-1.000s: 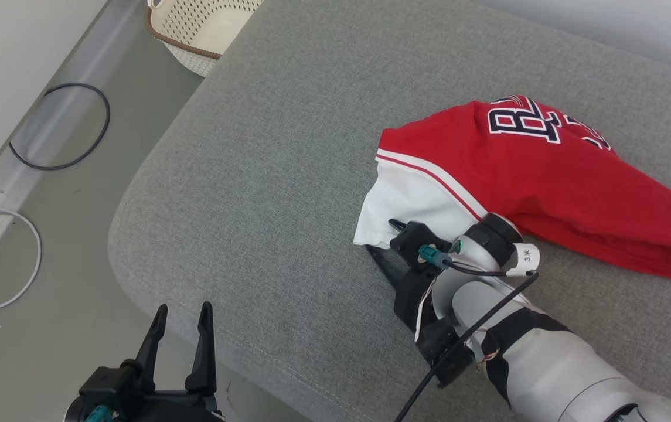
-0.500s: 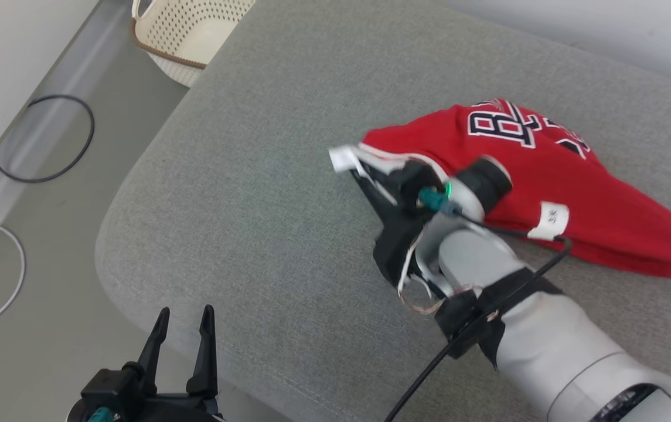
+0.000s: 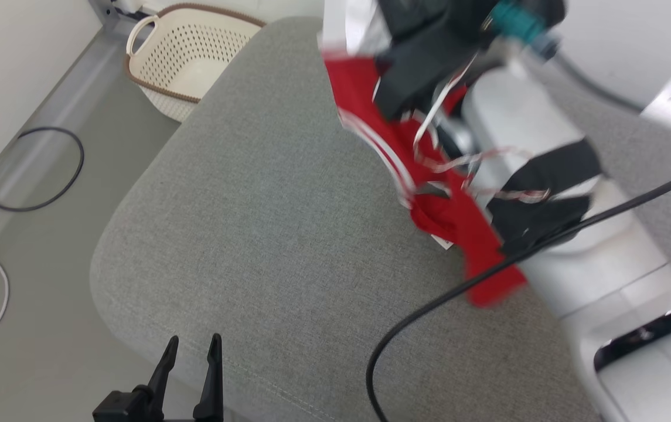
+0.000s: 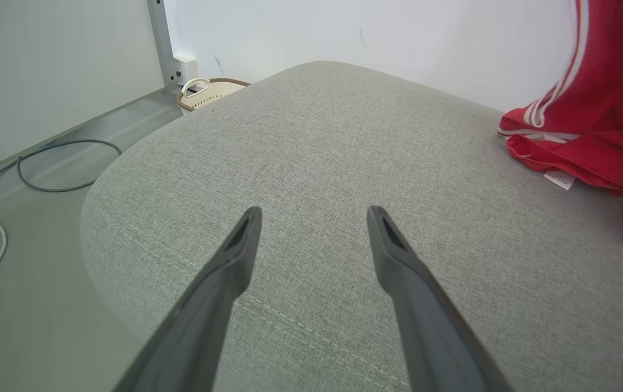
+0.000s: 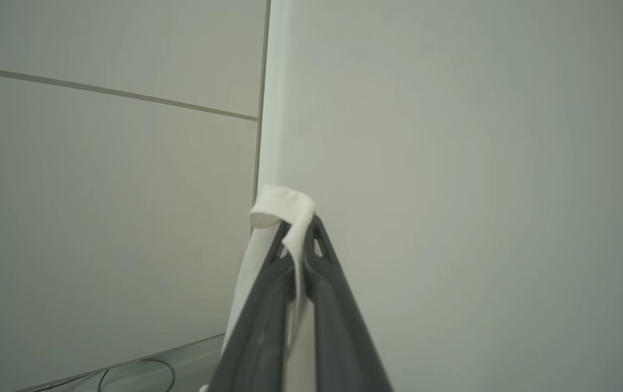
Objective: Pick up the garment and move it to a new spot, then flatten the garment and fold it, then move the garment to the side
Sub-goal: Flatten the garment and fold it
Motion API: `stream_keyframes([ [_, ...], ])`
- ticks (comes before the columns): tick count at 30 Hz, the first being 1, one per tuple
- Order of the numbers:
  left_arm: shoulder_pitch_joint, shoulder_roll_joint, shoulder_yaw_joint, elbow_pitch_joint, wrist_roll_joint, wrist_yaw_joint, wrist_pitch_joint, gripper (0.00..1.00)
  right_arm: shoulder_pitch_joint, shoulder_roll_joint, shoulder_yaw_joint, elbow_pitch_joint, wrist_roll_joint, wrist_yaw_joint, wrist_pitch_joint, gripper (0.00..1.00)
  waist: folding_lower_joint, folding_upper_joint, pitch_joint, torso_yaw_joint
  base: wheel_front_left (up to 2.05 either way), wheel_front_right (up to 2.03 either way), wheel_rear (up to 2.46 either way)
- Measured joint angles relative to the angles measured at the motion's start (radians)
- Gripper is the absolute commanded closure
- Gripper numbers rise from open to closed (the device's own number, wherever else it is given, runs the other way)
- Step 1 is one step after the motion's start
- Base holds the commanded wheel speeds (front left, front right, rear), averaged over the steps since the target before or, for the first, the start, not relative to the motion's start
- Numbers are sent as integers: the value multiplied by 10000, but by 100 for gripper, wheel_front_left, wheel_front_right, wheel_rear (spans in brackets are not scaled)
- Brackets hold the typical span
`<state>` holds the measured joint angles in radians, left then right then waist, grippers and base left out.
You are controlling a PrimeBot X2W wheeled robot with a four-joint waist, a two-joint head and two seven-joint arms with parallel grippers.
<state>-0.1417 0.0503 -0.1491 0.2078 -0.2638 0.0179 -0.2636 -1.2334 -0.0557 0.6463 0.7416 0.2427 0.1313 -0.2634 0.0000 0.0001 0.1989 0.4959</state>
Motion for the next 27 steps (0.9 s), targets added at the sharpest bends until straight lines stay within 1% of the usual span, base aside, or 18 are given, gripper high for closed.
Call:
stream_keyframes([
  [4, 152, 0, 56, 54, -4, 0, 0, 0, -555, -54, -903, 134, -242, 0, -6, 100, -2, -1, -231, -85, 0, 0, 0],
  [6, 197, 4, 123, 63, -13, 2, 0, 0, -523, -267, -1290, 351, -378, 0, -6, 100, -2, -1, -311, -177, 0, 0, 0],
  [9, 197, 2, 159, 36, -31, -21, 0, 0, -294, -777, -1894, 790, -635, 0, -6, 100, -1, -1, -366, -395, 0, 0, 0],
  [14, 173, 4, 173, 6, -31, -79, 0, 0, 862, -1870, -2847, 1567, -1039, 0, -4, 100, 0, 0, -384, -862, 0, 0, 0],
  [18, 128, 4, 136, -15, 15, -159, -2, 0, 1851, -2794, -3954, 2023, -1258, 0, -2, 100, 0, 0, -382, -1262, 0, 0, 0],
  [20, 117, 4, 127, -21, 38, -171, -2, 0, 2374, -3145, -4521, 2215, -1342, 0, -2, 100, 0, 0, -380, -1465, 0, 0, 0],
  [23, 28, 2, 73, -33, 107, -242, 0, 0, 3127, -3396, -5346, 2433, -1549, 0, -2, 100, 0, 0, -381, -1760, 0, 0, 0],
  [27, -41, 2, 8, -79, 146, -263, 0, 0, 4063, -3436, -6303, 2506, -1893, 0, -2, 100, 0, 0, -405, -2113, 0, 0, 0],
])
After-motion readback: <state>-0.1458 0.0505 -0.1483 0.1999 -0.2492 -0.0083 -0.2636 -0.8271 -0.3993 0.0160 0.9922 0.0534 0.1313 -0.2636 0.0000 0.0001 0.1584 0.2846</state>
